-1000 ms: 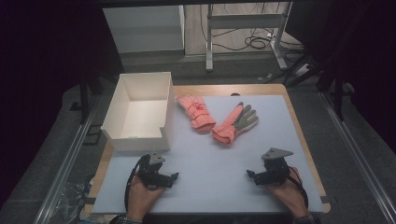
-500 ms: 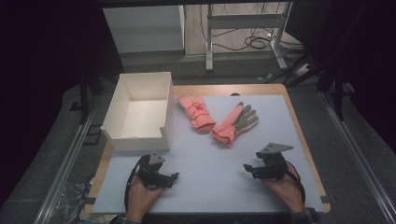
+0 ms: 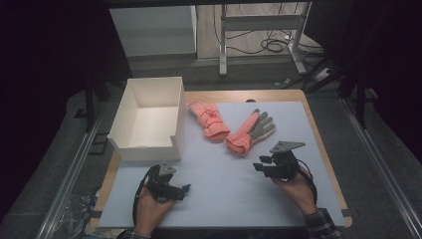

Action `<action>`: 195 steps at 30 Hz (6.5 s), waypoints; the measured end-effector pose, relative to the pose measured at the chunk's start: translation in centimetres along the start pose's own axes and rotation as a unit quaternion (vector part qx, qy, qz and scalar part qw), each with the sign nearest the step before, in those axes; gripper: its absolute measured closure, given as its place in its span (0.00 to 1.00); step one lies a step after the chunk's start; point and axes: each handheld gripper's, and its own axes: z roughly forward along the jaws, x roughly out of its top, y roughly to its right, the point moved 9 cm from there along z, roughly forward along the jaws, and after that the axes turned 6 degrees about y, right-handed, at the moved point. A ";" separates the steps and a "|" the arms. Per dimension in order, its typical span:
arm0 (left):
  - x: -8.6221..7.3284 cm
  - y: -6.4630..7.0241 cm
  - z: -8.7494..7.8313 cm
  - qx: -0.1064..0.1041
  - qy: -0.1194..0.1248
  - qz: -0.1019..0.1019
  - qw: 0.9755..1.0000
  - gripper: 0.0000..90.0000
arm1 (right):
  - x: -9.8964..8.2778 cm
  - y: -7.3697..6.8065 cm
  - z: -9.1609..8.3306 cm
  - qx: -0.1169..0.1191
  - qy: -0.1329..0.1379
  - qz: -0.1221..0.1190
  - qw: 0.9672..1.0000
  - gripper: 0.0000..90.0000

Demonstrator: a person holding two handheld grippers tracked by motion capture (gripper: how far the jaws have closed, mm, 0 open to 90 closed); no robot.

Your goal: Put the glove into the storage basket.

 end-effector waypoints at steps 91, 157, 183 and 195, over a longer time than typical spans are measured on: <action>0.0 0.0 0.0 0.000 0.001 0.000 1.000 0.00 | 2.9 12.2 6.5 -0.091 -0.027 0.072 0.993 0.93; 0.0 0.0 0.0 0.001 0.000 0.000 1.000 0.00 | -1.1 -0.9 -0.4 -0.012 0.016 0.050 0.999 0.99; 0.0 0.0 0.0 0.001 0.001 0.000 1.000 0.00 | -3.2 -3.5 -0.3 0.011 -0.002 0.010 1.000 0.98; 0.0 0.0 0.0 0.000 0.001 0.000 1.000 0.00 | 2.9 -0.4 1.3 0.005 0.015 0.011 1.000 0.85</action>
